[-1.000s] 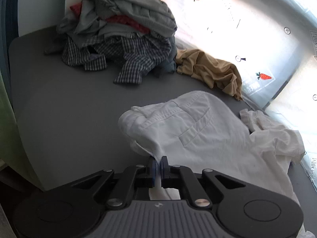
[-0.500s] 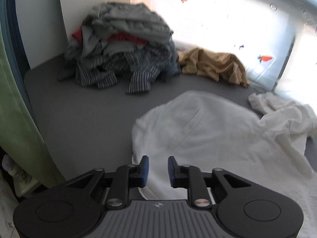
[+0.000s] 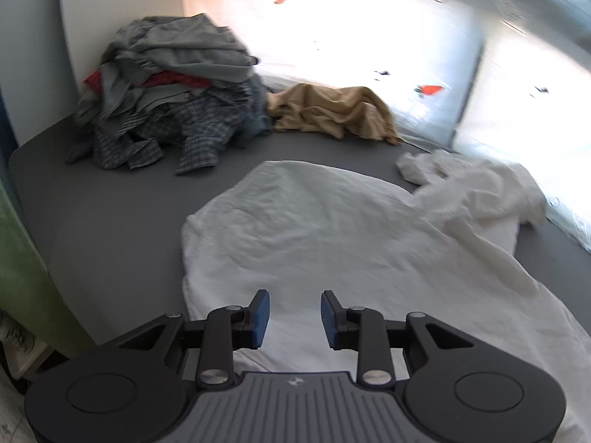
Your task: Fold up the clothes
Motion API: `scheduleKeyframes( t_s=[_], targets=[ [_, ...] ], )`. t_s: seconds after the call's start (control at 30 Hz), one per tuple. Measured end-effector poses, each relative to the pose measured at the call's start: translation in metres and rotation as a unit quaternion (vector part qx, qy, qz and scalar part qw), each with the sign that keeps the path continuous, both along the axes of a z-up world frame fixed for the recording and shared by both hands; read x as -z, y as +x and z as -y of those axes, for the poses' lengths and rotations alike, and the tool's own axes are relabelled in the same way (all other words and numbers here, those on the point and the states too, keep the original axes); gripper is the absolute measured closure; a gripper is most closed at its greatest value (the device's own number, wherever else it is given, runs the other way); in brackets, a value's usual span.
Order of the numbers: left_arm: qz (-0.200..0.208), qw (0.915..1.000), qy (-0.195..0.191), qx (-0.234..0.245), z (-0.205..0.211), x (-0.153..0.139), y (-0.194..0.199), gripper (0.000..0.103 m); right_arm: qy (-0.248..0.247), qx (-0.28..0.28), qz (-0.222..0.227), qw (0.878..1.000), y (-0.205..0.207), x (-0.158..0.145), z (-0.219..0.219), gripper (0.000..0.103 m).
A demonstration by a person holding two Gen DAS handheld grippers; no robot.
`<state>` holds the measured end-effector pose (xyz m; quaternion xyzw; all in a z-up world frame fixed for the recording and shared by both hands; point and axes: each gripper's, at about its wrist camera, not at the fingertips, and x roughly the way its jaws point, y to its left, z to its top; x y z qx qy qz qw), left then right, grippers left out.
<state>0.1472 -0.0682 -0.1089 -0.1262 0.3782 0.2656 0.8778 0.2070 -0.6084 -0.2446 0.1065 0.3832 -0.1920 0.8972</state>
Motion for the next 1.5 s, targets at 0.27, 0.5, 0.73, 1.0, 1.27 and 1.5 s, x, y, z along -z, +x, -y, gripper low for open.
scheduleKeyframes(
  t_s=[0.27,0.5,0.73,1.0,1.27,1.5],
  targets=[
    [-0.009,0.9998,0.011,0.015,0.028,0.006,-0.006,0.068,0.028,0.004,-0.016,0.999,0.02,0.026,0.023,0.035],
    [-0.014,0.9999,-0.008,0.005,0.032,0.014,-0.007,0.068,-0.003,-0.039,-0.016,0.999,0.017,0.019,0.028,0.1],
    [-0.013,0.9996,-0.017,0.02,0.04,0.021,0.001,0.068,-0.074,0.017,0.031,0.997,-0.012,-0.029,0.068,0.101],
    [-0.031,0.9989,-0.025,0.022,0.023,0.03,0.004,0.068,-0.201,-0.018,-0.091,0.975,0.015,-0.002,0.033,0.093],
    [-0.048,0.9986,-0.015,0.015,-0.017,0.035,0.001,0.063,-0.21,-0.018,-0.037,0.977,0.033,-0.031,-0.029,0.045],
    [-0.036,0.9989,-0.031,-0.003,-0.082,0.027,0.024,0.06,-0.153,-0.064,0.008,0.986,0.091,-0.056,-0.111,0.03]
  ],
)
